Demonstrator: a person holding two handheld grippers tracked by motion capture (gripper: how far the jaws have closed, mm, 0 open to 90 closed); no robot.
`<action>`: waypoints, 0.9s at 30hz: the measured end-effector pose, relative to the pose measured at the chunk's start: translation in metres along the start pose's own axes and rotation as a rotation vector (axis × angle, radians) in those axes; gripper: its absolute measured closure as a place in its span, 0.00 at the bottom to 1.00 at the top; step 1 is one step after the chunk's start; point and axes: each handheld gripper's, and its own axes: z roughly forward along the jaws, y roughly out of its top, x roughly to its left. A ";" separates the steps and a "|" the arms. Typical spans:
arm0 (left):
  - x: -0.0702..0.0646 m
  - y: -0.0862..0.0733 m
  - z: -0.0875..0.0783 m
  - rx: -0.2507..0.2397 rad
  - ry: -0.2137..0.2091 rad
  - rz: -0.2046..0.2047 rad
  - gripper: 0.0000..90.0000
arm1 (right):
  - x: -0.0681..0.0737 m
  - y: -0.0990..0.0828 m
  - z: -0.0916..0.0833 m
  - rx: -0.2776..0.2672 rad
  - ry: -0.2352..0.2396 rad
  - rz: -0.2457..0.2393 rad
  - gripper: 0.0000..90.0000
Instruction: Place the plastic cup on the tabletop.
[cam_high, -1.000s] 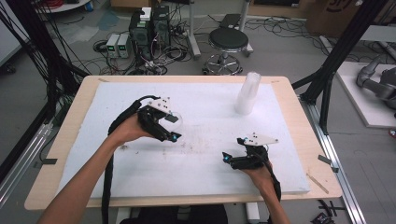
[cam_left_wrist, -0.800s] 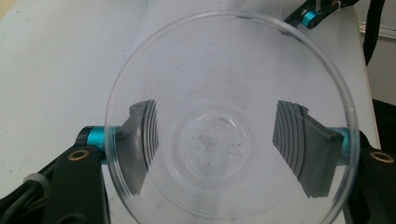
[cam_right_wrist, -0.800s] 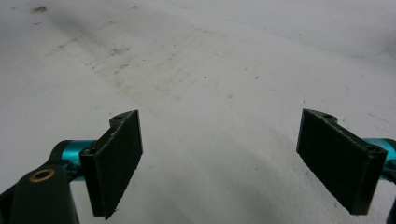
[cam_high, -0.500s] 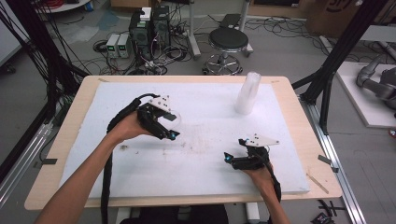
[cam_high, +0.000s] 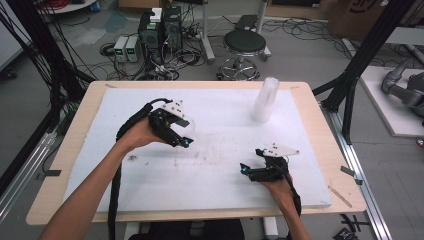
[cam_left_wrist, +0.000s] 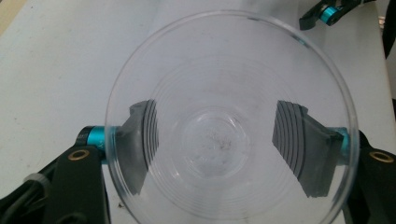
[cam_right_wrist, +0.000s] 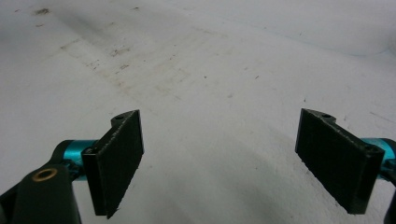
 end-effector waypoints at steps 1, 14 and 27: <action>0.000 0.000 0.002 -0.001 0.007 -0.005 0.34 | 0.000 0.000 0.000 0.002 0.000 0.000 0.17; 0.008 -0.005 0.027 0.033 0.056 -0.045 0.34 | 0.000 0.000 0.001 0.011 0.008 0.004 0.17; 0.003 0.000 0.055 0.138 0.086 -0.037 0.35 | 0.000 0.000 0.001 0.020 0.010 0.000 0.17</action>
